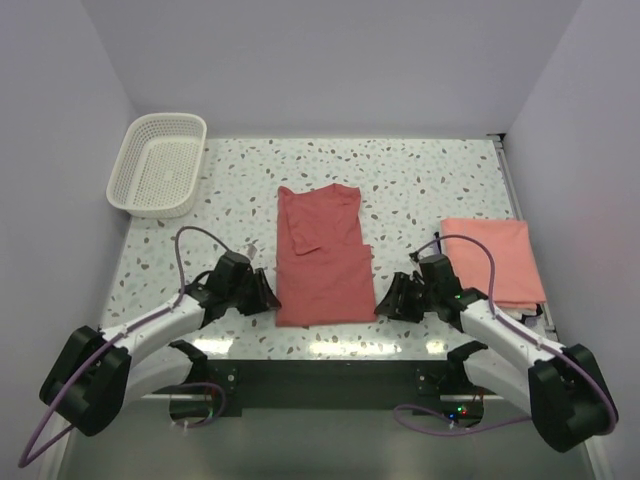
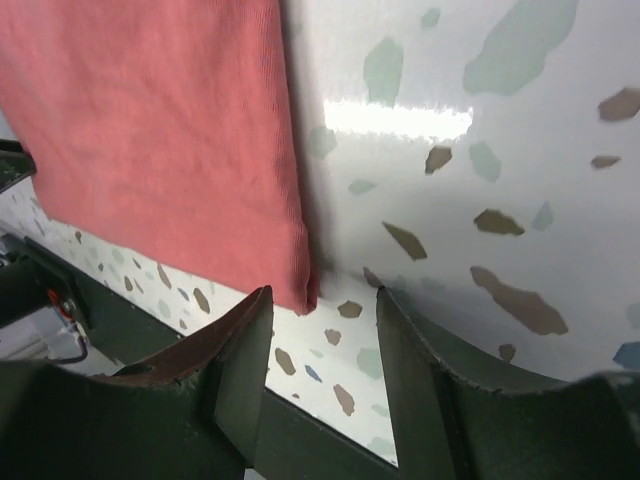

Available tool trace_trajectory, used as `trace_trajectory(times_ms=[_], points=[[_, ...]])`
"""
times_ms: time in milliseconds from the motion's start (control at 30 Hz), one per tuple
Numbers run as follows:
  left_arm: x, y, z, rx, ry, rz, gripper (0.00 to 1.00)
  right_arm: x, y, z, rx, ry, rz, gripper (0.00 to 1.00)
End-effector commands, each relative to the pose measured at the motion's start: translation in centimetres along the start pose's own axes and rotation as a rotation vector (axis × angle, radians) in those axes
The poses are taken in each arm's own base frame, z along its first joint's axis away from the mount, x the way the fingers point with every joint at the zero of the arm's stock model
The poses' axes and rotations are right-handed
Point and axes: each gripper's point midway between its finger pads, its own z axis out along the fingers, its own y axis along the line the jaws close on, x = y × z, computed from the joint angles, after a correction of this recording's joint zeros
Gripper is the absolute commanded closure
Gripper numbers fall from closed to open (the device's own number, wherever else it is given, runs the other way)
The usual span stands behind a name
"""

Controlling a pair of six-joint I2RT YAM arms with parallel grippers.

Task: Fold and stack the t-shirts
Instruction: Fold the tshirt

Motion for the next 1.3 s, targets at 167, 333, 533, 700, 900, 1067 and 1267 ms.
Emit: trace_trajectory(times_ms=[167, 333, 533, 700, 900, 1067, 1267], points=[[3.9, -0.1, -1.2, 0.087, 0.088, -0.055, 0.58, 3.7, -0.3, -0.5, -0.004, 0.067, 0.069, 0.50], [5.2, 0.4, -1.2, 0.095, 0.110, -0.058, 0.57, 4.4, 0.0, 0.1, -0.001, 0.078, 0.057, 0.53], [6.5, 1.2, -0.8, 0.084, 0.129, -0.081, 0.57, 4.2, -0.3, 0.7, 0.015, 0.053, 0.089, 0.56], [7.1, 1.5, -0.8, 0.079, 0.124, -0.088, 0.58, 3.4, -1.0, 0.8, 0.030, -0.024, 0.108, 0.57], [7.4, 2.0, -0.5, 0.061, 0.122, -0.103, 0.60, 3.2, -1.8, 1.2, 0.041, -0.060, 0.135, 0.58], [8.2, 2.2, -0.5, 0.046, 0.148, -0.106, 0.60, 3.1, -2.6, 1.3, 0.070, -0.086, 0.133, 0.58], [8.6, 3.2, -1.1, -0.025, 0.155, -0.147, 0.59, 3.1, -3.2, 1.2, 0.083, -0.101, 0.130, 0.59]])
